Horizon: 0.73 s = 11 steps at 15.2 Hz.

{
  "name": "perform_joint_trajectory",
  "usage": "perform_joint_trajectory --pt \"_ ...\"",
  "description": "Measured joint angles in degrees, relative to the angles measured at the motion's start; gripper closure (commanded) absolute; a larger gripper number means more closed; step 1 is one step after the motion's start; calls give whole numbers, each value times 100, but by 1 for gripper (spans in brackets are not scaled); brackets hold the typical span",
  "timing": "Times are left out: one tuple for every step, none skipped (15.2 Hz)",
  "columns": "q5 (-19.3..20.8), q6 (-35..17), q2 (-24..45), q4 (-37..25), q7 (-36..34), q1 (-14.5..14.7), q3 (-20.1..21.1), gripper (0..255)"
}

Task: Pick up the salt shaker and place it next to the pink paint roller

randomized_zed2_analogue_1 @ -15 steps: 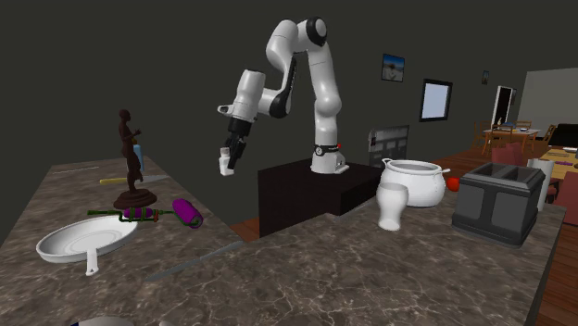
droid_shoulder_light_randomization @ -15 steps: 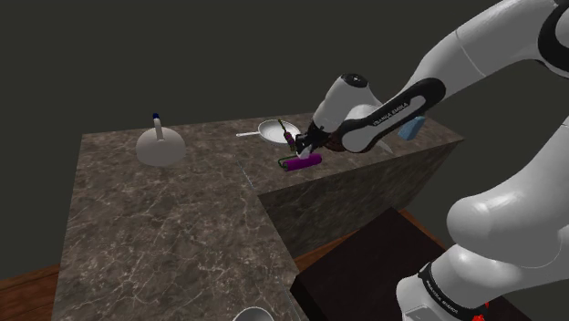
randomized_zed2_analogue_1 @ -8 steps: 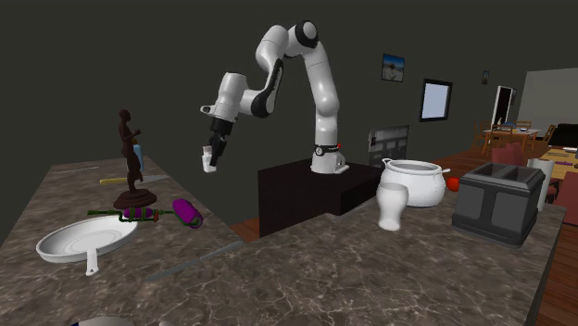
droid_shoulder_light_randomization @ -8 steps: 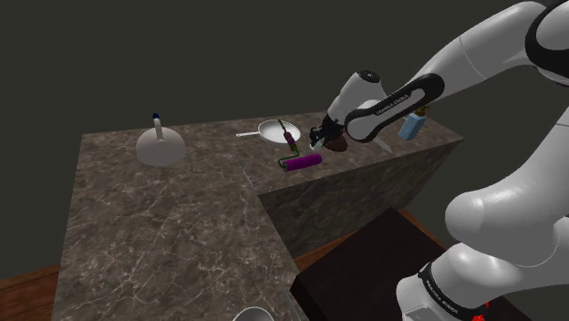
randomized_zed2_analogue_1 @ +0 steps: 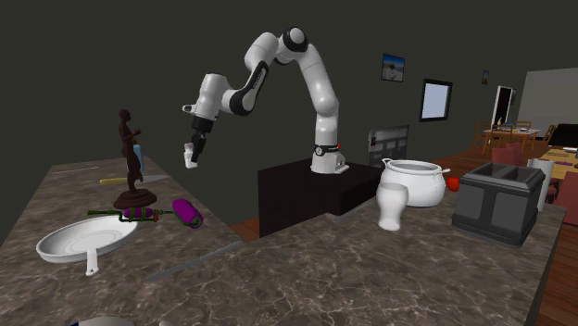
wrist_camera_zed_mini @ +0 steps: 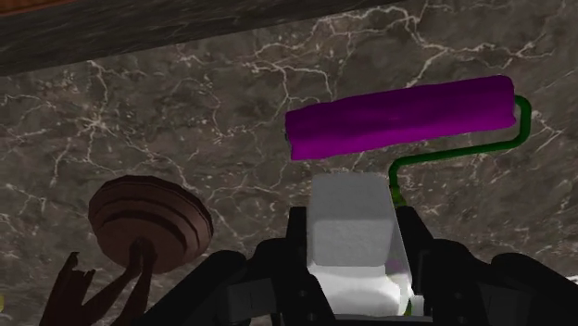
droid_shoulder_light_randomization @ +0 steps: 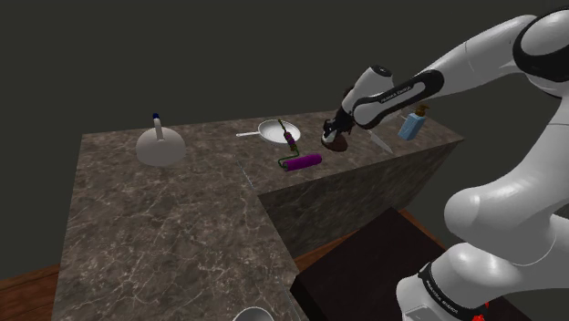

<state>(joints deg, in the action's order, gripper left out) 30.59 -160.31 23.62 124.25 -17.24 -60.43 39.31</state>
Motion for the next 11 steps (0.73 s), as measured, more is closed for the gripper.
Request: perform_joint_trajectory --pt "87 -31 123 -77 6 41 -103 255" --pt "160 -74 202 -109 -15 85 -185 255" --pt "218 -111 259 -128 -39 124 -250 255" --pt "285 -163 312 -134 -78 173 -324 255" --pt "361 -205 379 -164 -138 252 -410 255" --pt "429 -261 432 -168 -184 306 -487 255" --pt "497 -299 497 -200 -241 382 -569 255" --pt "559 -347 547 -211 -288 439 -641 255" --pt "626 -401 595 -216 -349 507 -722 255" --pt "692 -445 672 -257 -388 569 -805 255" --pt "758 -504 726 -265 -440 630 -889 255"
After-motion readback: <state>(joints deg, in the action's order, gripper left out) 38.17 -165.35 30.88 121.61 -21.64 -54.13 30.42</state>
